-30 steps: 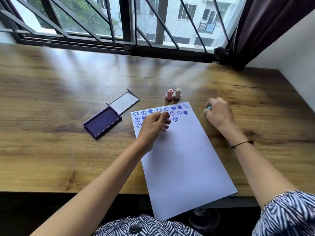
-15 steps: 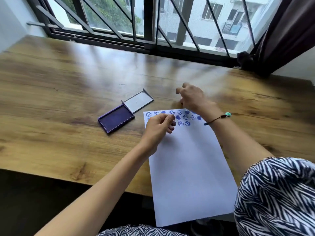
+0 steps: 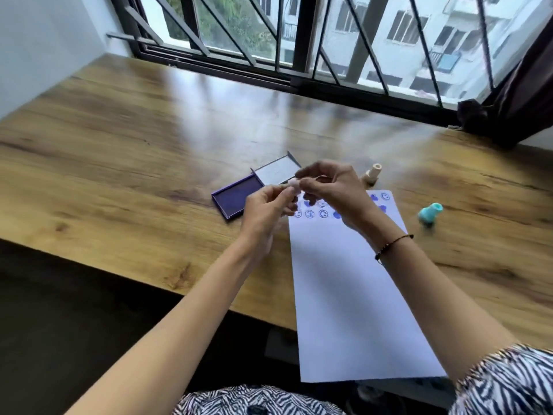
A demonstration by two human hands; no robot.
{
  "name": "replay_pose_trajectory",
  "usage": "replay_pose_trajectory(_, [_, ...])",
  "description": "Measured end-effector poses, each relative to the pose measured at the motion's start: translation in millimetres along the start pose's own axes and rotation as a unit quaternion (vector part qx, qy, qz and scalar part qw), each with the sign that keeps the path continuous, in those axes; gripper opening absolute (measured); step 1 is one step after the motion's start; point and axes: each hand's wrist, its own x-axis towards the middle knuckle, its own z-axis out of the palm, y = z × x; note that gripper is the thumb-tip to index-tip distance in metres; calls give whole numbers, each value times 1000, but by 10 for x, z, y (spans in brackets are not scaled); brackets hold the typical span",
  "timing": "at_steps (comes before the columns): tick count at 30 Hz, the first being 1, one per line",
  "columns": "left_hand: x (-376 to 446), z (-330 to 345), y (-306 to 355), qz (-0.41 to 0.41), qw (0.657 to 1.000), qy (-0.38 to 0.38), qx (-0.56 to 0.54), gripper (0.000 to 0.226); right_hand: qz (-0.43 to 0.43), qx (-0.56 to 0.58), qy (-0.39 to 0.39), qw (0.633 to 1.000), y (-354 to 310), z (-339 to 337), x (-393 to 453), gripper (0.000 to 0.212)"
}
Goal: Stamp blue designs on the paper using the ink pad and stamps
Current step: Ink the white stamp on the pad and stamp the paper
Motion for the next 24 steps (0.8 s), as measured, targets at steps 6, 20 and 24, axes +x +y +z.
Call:
replay_pose_trajectory(6, [-118,-353,59,8,999,26,-41,7,-15,-15,-58,998,-38,352,39,19])
replay_pose_trajectory(20, [-333,-622,-63,-29,990,102,-93,11,-166,-391,-74,902,55,1054,486,18])
replay_pose_trajectory(24, [-337,-631,-52,-27,989,108,-101,11,-173,-393,-116,895,52,1034,564,17])
